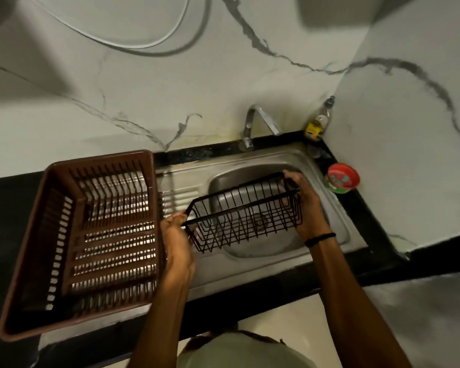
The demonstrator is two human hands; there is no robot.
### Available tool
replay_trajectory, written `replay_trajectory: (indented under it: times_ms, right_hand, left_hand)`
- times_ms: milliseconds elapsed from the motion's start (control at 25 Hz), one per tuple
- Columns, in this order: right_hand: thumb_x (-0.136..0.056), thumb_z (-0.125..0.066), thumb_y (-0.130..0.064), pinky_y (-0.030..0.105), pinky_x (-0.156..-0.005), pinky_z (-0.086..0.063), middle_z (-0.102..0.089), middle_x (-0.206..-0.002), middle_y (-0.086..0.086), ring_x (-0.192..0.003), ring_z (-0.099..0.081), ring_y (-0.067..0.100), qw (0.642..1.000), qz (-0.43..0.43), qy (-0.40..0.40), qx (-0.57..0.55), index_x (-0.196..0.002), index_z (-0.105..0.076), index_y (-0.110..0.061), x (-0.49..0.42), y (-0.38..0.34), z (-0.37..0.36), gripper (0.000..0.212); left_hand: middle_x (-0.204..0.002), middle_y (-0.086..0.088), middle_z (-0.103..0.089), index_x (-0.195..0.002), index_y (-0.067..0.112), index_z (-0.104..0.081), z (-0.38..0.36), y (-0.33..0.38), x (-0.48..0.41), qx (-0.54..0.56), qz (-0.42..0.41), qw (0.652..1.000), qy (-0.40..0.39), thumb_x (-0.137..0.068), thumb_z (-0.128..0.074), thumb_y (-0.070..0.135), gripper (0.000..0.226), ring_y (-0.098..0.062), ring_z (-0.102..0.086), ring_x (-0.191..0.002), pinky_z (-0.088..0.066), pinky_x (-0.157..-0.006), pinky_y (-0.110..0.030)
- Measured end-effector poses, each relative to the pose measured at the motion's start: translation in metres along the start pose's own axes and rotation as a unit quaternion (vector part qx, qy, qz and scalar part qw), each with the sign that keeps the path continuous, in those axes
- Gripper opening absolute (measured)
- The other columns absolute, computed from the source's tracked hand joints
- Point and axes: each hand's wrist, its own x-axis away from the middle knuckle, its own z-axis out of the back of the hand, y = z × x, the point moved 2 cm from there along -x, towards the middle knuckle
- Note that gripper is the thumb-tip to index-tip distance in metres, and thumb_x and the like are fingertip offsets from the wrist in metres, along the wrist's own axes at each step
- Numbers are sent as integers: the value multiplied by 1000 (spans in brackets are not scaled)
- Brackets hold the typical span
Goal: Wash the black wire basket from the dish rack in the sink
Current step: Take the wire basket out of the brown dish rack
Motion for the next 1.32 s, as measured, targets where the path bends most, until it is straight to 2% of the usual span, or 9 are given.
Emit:
replay_trajectory:
  times_ms: [120,240,440,560,640,800,920,1120,1320]
  right_hand:
    - [-95,-53,-34,33,-82,-50,-73,-104,-6,-103,-65,15,998,-19,54,38,-107,-69,-25,1,3,24,22]
    - [-91,-55,-47,41,-83,-49,-75,-101,-7,-105,-64,20,990,-88,76,74,-98,-74,-34,-8,6,49,24]
    - [-89,-59,-44,55,-90,-51,-72,-109,2,-103,-63,27,976,-192,-10,102,-117,-68,-28,-65,23,104,34]
    - [-79,-64,-65,60,-92,-50,-64,-127,4,-115,-60,29,957,-232,-25,174,-122,-61,-43,-106,35,127,49]
    - [-72,-64,-74,58,-101,-45,-52,-143,-1,-127,-52,27,940,-236,-40,242,-128,-53,-54,-133,41,138,61]
    - [-101,-51,-36,37,-105,-39,-45,-146,3,-123,-47,18,918,-196,-101,330,-146,-40,-33,-168,58,147,47]
    - [-102,-51,-22,32,-99,-42,-53,-138,6,-116,-50,16,912,-176,-100,357,-142,-48,-21,-190,82,156,41]
    - [-100,-49,-13,46,-93,-54,-62,-117,12,-96,-60,23,890,-217,-45,398,-135,-55,-15,-226,123,172,36]
    - [-99,-46,-10,49,-90,-55,-64,-109,12,-103,-64,32,863,-197,-5,466,-119,-65,-7,-254,153,178,27]
  left_hand:
    - [-95,0,-68,-100,21,-57,-22,-17,1,-8,-14,1000,4,-102,-44,8,18,-15,-69,-76,-48,-76,-33]
    - [-120,-5,-68,-104,26,-57,-36,-30,-3,-9,-32,999,-21,-97,-44,-2,32,-24,-70,-104,-46,-97,-41]
    - [-115,-5,-68,-134,12,-58,-64,-65,-19,-44,-34,997,-45,-87,-40,-18,59,-18,-64,-100,-49,-83,-31]
    - [-107,-3,-75,-122,10,-69,-72,-88,-29,-131,-33,989,-59,-85,-46,-17,52,-25,-66,-104,-52,-93,-41]
    - [-87,0,-73,-105,11,-73,-83,-97,-27,-152,-27,987,-35,-89,-51,-12,36,-19,-64,-87,-53,-82,-34]
    - [-88,-5,-68,-94,21,-67,-99,-120,-34,-207,-44,977,26,-105,-55,22,16,-17,-61,-79,-52,-75,-30]
    - [-90,-7,-68,-99,21,-67,-105,-140,-59,-227,-40,972,47,-106,-50,20,18,-18,-64,-80,-54,-71,-30]
    - [-77,-3,-64,-106,10,-67,-118,-175,-115,-250,-24,967,38,-106,-50,16,18,-17,-61,-71,-50,-64,-25]
    - [-74,-3,-62,-119,-5,-65,-129,-198,-159,-259,14,964,55,-106,-51,11,26,-14,-61,-67,-52,-55,-16]
